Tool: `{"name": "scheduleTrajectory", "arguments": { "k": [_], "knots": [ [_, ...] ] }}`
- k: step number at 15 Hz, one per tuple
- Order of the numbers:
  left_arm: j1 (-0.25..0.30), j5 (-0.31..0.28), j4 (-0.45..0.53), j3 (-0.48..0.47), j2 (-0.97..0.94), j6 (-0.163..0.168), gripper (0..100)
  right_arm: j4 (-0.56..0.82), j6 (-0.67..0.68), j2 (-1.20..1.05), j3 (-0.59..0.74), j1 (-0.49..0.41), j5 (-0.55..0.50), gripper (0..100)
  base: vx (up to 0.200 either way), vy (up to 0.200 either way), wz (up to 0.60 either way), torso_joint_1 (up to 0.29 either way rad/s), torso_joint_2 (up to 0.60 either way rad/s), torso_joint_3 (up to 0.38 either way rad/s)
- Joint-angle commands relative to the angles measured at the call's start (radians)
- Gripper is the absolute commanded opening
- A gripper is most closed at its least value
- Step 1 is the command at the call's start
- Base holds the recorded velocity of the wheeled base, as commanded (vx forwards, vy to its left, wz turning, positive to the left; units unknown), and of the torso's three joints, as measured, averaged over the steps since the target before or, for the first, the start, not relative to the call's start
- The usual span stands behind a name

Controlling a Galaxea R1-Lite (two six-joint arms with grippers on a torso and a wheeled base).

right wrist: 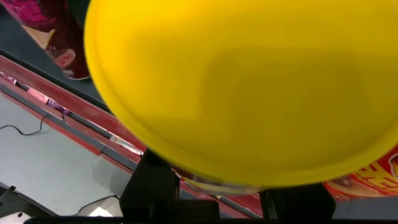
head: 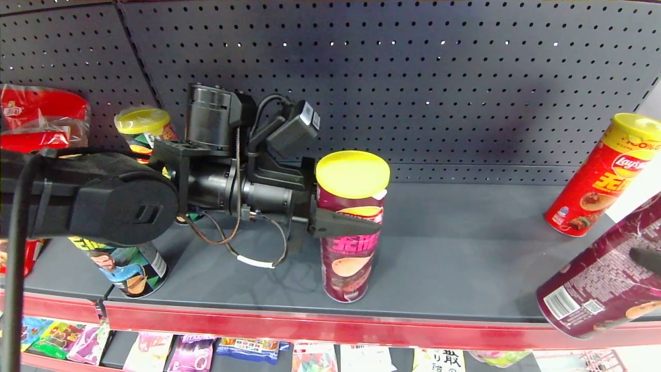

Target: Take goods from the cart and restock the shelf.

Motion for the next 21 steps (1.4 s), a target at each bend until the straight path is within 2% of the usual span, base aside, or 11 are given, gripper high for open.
{"name": "scheduleTrajectory", "arguments": {
  "k": [1,4,7,9,16,21],
  "knots": [
    [0.004,-0.035,-0.001,0.000,0.003,0.001,0,0.000,0.000,0.002,0.000,0.000,-0.001,0,0.000,0.000,0.00,0.000,0.00,0.000],
    [0.009,-0.087,-0.002,0.000,0.016,0.003,0,0.005,-0.001,0.005,-0.023,0.000,-0.001,0,0.000,0.000,0.00,0.000,0.00,0.000],
    [0.016,-0.090,-0.036,-0.012,0.052,0.023,0,0.008,-0.001,0.015,-0.045,0.000,-0.001,0,0.000,0.000,0.00,0.000,0.00,0.000],
    [0.018,-0.099,-0.074,-0.012,0.066,0.023,0,0.008,-0.001,0.017,-0.043,0.000,-0.001,0,0.000,0.000,0.00,0.000,0.00,0.000],
    [0.010,-0.148,-0.073,-0.007,0.071,0.023,0,0.008,-0.003,0.026,-0.048,-0.001,-0.002,0,0.000,0.000,0.00,0.000,0.00,0.000],
    [-0.001,-0.145,-0.071,0.019,0.071,0.021,0,0.008,-0.003,0.026,-0.051,-0.001,-0.002,0,0.000,0.000,0.00,0.000,0.00,0.000]
  ]
}}
